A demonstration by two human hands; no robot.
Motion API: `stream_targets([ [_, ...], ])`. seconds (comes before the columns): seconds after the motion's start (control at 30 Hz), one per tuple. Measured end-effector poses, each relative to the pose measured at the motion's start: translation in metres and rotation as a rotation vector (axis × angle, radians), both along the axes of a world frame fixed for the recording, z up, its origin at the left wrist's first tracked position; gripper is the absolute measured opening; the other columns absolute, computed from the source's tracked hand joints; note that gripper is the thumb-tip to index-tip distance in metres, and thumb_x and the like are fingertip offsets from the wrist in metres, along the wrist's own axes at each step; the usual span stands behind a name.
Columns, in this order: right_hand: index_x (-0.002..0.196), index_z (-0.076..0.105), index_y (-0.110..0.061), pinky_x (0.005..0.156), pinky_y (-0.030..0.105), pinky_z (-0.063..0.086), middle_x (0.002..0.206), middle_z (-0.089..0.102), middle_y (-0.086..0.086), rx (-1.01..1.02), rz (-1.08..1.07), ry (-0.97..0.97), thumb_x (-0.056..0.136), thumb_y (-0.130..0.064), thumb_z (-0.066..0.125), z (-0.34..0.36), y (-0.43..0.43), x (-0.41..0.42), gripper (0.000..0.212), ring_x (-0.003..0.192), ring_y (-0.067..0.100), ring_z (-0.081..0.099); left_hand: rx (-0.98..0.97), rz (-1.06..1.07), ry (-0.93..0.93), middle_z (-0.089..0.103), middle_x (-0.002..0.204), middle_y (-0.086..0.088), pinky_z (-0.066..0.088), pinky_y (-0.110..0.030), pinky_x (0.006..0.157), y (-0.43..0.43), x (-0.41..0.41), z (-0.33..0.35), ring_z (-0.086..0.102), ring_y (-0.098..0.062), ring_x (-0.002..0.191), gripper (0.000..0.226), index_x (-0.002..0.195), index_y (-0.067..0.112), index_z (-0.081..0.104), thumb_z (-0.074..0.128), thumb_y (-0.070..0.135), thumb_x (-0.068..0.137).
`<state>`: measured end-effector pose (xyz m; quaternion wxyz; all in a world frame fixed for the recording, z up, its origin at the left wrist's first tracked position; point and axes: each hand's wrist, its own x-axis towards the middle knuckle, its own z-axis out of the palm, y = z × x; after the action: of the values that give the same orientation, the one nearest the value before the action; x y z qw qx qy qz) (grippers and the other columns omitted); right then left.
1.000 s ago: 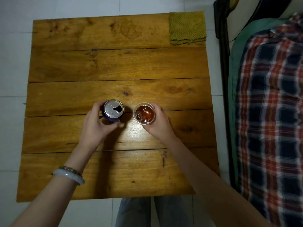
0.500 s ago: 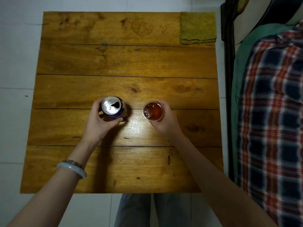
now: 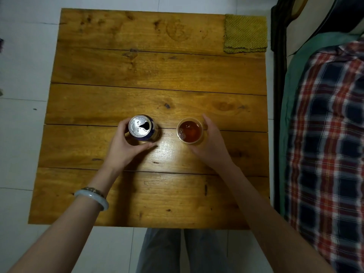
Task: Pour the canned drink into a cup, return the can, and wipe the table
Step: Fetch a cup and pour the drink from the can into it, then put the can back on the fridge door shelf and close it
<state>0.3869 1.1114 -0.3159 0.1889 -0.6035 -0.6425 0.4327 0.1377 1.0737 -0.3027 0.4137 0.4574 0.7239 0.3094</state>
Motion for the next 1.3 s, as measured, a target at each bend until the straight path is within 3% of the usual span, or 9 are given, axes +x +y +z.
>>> stream_targets([
  [0.1,0.142,0.029,-0.005,0.110,0.016,0.010,0.141,0.038,0.013,0.272,0.063,-0.106,0.068,-0.009,0.075,0.025,-0.003,0.003,0.087,0.131,0.020,0.026,-0.016,0.014,-0.008,0.051,0.124,0.011,0.037,-0.015,0.096,-0.005,0.002,0.004,0.049,-0.005,0.114,0.088,0.126,0.026,0.042,0.083,0.040,0.049],
  [0.2,0.140,0.033,-0.002,0.112,0.012,0.007,0.141,0.039,0.017,0.393,0.125,-0.043,0.071,-0.004,0.068,0.053,-0.005,-0.013,0.077,0.133,0.019,0.025,-0.011,0.030,-0.031,0.051,0.124,0.013,0.039,-0.023,0.099,-0.008,0.001,0.006,0.049,-0.005,0.115,0.086,0.124,0.031,0.041,0.083,0.042,0.049],
  [0.37,0.147,0.022,-0.013,0.106,0.005,0.014,0.150,0.031,0.003,0.021,0.137,0.199,0.084,-0.001,0.059,0.069,-0.021,-0.068,0.074,0.135,0.003,0.023,0.027,0.037,-0.031,0.052,0.124,0.016,0.039,-0.018,0.095,-0.006,0.001,0.008,0.049,0.000,0.115,0.081,0.125,0.030,0.043,0.086,0.034,0.057],
  [0.47,0.149,0.016,-0.017,0.106,0.015,0.019,0.151,0.027,0.000,-0.152,0.063,0.211,0.087,-0.005,0.057,0.054,-0.031,-0.090,0.075,0.138,0.010,0.024,0.057,0.022,-0.035,0.053,0.120,0.023,0.040,-0.015,0.094,-0.005,-0.001,0.006,0.050,0.007,0.112,0.076,0.124,0.029,0.045,0.087,0.025,0.060],
  [0.57,0.148,0.019,-0.018,0.111,0.029,0.028,0.151,0.029,0.000,-0.245,-0.009,0.215,0.086,-0.004,0.056,0.037,-0.032,-0.101,0.074,0.138,0.016,0.029,0.067,0.010,-0.040,0.055,0.120,0.021,0.041,-0.020,0.096,-0.006,-0.005,-0.001,0.051,0.002,0.113,0.073,0.121,0.031,0.046,0.087,0.025,0.061],
  [0.8,0.144,0.030,-0.008,0.111,0.042,0.032,0.146,0.038,0.009,-0.273,-0.084,0.172,0.083,-0.002,0.058,-0.010,-0.019,-0.111,0.068,0.136,0.020,0.034,0.039,0.029,-0.065,0.056,0.124,0.014,0.035,-0.013,0.099,-0.004,-0.003,-0.015,0.047,0.005,0.117,0.077,0.125,0.027,0.048,0.088,0.031,0.058],
  [1.07,0.142,0.036,-0.011,0.109,0.045,0.036,0.141,0.047,0.006,-0.214,-0.017,0.267,0.072,0.003,0.045,-0.027,-0.014,-0.115,0.072,0.134,0.020,0.039,0.055,0.036,-0.063,0.058,0.124,0.007,0.040,-0.033,0.105,0.001,0.001,-0.020,0.051,-0.006,0.118,0.079,0.126,0.021,0.049,0.089,0.029,0.058],
  [1.2,0.139,0.040,-0.009,0.107,0.039,0.039,0.136,0.051,0.006,-0.316,-0.029,0.349,0.076,0.009,0.047,-0.014,-0.013,-0.114,0.066,0.128,0.014,0.046,0.068,0.049,-0.067,0.058,0.124,0.007,0.041,-0.023,0.101,-0.003,-0.003,-0.011,0.051,-0.001,0.115,0.078,0.125,0.024,0.049,0.089,0.026,0.059],
  [1.3,0.116,0.051,-0.007,0.096,0.019,0.046,0.118,0.059,-0.001,-0.443,-0.045,0.536,0.081,0.020,0.045,0.018,-0.010,-0.112,0.044,0.107,0.000,0.057,0.077,0.032,-0.072,0.058,0.123,0.010,0.042,-0.025,0.099,-0.007,-0.011,0.005,0.051,-0.004,0.116,0.077,0.125,0.025,0.049,0.089,0.025,0.059],
])
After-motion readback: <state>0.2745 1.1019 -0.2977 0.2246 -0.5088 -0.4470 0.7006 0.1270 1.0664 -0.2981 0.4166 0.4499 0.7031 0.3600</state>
